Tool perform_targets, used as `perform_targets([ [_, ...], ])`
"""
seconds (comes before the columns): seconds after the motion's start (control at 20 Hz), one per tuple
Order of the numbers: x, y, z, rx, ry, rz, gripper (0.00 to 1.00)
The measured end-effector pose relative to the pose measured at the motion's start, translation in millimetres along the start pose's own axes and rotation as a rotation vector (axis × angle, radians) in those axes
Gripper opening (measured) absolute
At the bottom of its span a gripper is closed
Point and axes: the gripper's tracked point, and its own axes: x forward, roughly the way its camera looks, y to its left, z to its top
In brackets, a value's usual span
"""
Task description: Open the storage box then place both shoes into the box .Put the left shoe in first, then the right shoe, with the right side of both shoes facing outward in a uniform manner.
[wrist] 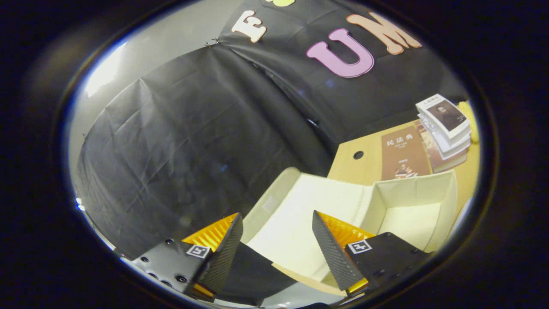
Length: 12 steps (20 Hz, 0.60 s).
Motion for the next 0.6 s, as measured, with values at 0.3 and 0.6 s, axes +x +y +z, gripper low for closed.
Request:
perform_targets([
  [0.3, -48, -58, 26, -0.098, -0.077, -0.129, 1.00],
  [0.6, -112, -139, 56, -0.206, -0.144, -0.312, 1.00],
])
